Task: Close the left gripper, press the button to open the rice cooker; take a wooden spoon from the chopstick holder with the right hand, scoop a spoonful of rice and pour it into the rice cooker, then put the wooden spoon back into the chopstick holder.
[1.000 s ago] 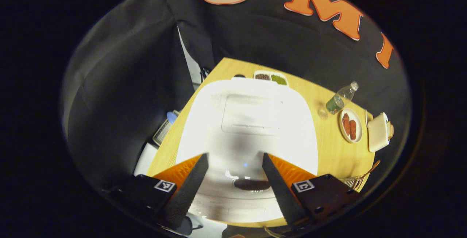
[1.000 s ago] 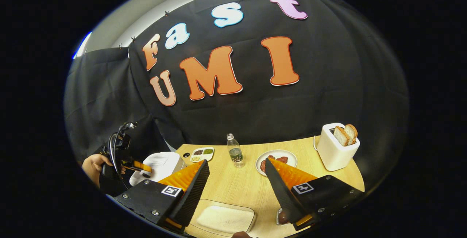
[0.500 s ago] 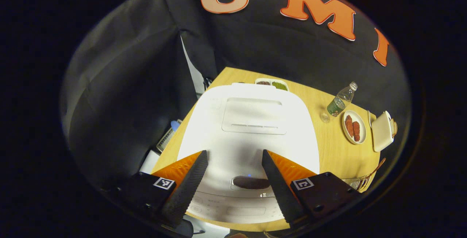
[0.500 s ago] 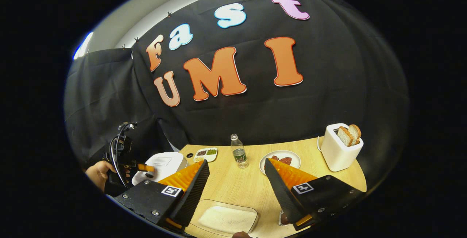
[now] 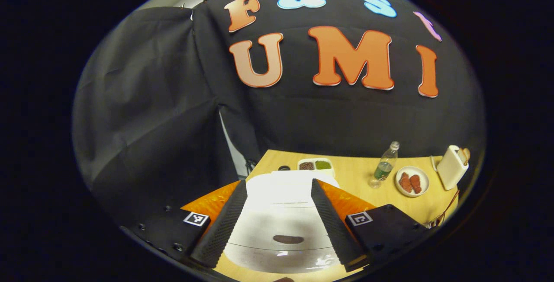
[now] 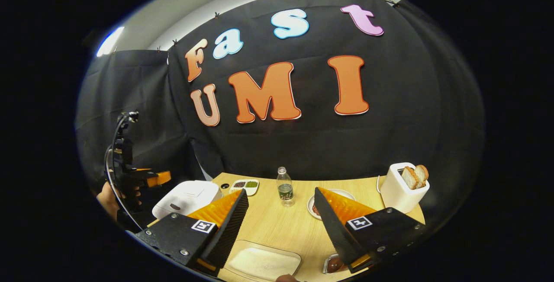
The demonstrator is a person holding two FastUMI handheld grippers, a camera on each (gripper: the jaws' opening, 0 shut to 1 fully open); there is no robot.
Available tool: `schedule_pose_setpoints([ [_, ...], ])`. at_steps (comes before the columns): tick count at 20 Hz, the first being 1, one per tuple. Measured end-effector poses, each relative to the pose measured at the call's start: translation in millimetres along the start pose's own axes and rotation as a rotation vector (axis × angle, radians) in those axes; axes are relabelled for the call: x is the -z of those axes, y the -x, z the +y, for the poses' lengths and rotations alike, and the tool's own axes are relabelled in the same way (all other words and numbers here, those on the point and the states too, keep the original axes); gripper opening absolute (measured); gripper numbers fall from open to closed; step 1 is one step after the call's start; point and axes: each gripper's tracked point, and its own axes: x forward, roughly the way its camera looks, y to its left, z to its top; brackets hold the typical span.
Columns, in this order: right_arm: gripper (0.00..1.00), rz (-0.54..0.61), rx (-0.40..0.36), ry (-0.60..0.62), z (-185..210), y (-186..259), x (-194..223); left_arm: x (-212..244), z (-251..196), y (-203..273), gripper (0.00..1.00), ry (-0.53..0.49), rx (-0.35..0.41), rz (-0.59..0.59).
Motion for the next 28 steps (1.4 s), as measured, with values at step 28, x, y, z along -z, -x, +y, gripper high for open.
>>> schedule_pose_setpoints([
  [28, 0.94, -0.363, 0.050, 0.135, 36.7, 40.5, -82.0, -78.2, -103.8, 165.3, 0.99, 0.021, 0.259, -0.505],
])
